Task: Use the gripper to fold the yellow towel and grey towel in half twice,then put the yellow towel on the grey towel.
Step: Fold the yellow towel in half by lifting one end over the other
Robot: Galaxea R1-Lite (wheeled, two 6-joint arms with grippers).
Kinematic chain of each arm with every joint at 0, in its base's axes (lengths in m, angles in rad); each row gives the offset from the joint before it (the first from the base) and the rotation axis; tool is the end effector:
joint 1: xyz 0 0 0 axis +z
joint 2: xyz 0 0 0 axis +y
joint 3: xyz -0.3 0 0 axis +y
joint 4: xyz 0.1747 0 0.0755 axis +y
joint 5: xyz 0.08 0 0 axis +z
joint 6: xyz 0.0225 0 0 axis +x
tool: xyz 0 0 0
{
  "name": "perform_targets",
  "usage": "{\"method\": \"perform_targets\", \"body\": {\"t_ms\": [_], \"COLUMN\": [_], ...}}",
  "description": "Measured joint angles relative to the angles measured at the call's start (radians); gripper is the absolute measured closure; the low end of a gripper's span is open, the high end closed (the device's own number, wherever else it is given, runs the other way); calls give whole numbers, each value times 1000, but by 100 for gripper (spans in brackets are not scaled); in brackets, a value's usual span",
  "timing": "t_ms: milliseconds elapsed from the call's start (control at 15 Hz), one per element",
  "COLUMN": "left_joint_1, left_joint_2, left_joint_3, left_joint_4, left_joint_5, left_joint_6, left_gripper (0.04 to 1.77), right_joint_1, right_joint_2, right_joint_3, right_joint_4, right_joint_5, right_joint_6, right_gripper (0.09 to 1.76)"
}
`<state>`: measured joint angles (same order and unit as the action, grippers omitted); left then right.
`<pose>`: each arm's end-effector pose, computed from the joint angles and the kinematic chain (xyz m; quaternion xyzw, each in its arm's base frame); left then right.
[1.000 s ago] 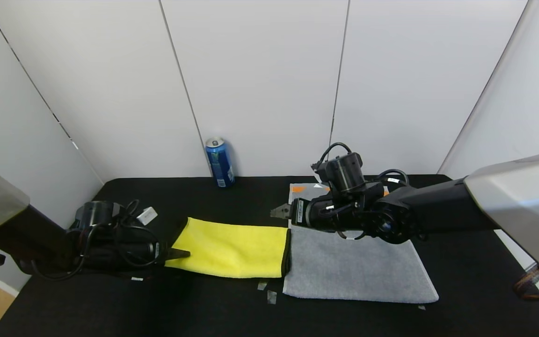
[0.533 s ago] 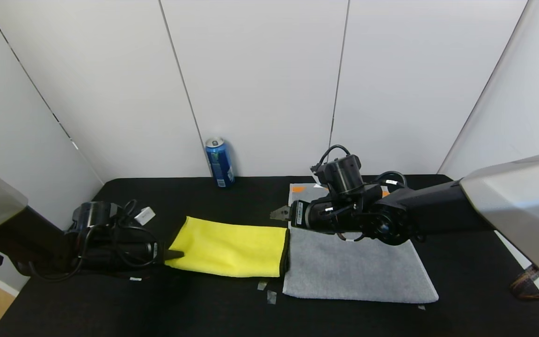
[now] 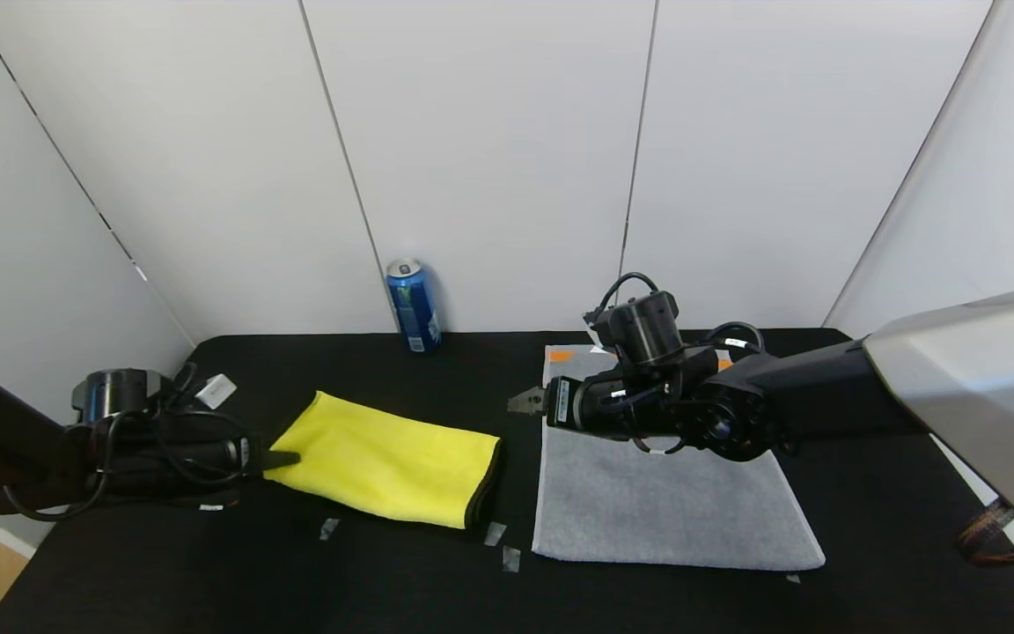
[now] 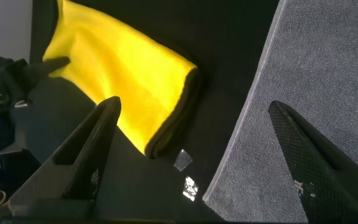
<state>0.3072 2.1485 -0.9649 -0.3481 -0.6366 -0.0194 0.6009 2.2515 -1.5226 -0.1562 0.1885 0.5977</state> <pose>0.3524 0.0978 0.0453 -0.1932 0.3628 -0.1463 0.8998 0.3731 0.2608 0.1178 0.2055 0.3728 0.2711 0.8633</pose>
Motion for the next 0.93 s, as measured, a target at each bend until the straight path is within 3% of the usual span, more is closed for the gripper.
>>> {"method": "perform_targets", "body": {"t_ms": [333,667,933], "left_joint_1": [43,-43,-151], "left_joint_2": [-1,-73,-169], "left_joint_3": [-20,43,113], "left_joint_4": [-1,-2,-4], "left_joint_5": [2,5,11], "left_joint_6": [7,8,38], "left_gripper": [165,165,165], "right_joint_1": [-3,-2,-1], "right_joint_2": [-4,-7,-7], "right_joint_3": [-1,0,1], "right_joint_4": [0,0,0], "right_joint_5": [0,0,0], "right_joint_6": [0,0,0], "right_gripper": [14,14,14]}}
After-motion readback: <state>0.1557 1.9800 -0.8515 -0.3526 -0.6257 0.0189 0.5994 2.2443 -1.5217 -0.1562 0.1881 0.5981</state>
